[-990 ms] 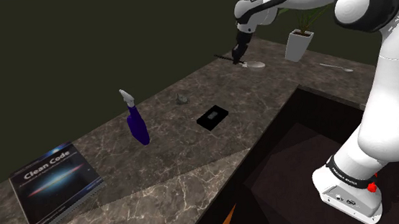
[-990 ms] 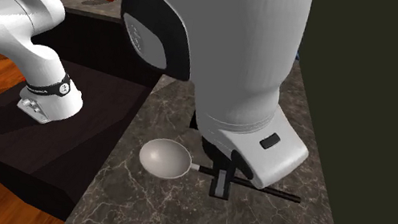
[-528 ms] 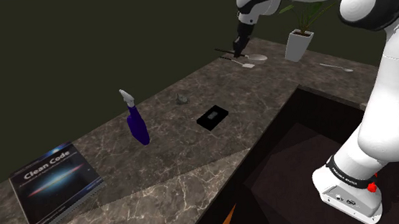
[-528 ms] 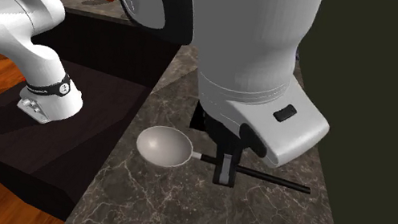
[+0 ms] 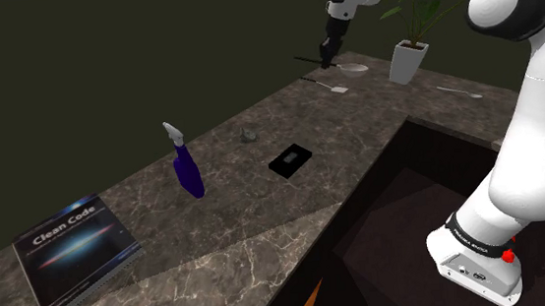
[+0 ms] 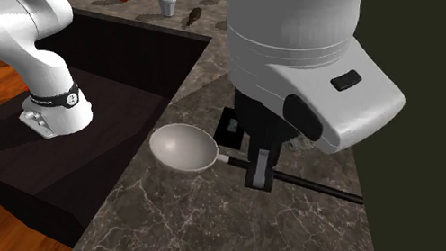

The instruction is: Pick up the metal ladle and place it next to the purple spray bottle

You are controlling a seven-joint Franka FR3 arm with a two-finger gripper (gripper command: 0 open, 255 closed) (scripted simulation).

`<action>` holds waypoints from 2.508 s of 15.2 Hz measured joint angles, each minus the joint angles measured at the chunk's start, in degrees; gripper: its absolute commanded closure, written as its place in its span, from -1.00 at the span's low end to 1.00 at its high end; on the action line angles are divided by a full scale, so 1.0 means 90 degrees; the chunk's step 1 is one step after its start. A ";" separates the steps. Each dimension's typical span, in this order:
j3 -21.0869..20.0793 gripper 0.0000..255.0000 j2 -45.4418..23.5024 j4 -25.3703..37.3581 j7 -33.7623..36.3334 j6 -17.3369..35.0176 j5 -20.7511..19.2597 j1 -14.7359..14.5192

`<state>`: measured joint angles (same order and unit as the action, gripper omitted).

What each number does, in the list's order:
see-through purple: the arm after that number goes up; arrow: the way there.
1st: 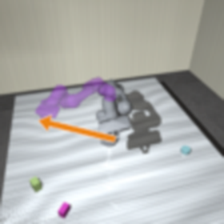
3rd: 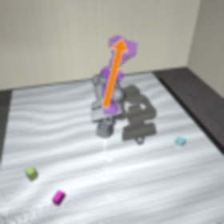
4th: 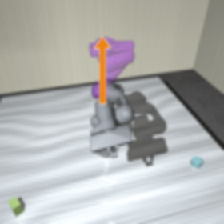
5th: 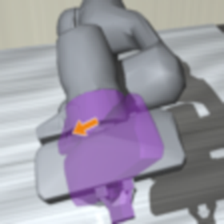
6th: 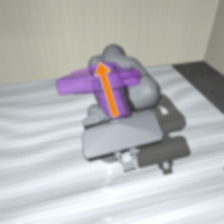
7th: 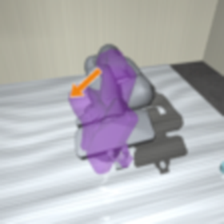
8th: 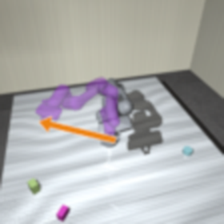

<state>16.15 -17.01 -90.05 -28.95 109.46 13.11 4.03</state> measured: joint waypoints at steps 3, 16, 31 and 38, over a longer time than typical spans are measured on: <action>0.0002 1.00 0.0000 0.0239 0.0050 -0.0234 -0.0016 0.0003; 0.0017 1.00 0.0017 0.1290 0.0244 -0.1282 -0.0067 0.0036; -0.0805 1.00 0.1838 -0.1053 0.2334 -0.0428 -0.0732 -0.1340; -0.1334 1.00 0.2164 -0.1444 0.3394 -0.0257 -0.0874 -0.1853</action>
<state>4.14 2.47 -103.05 1.60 107.14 5.24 -12.65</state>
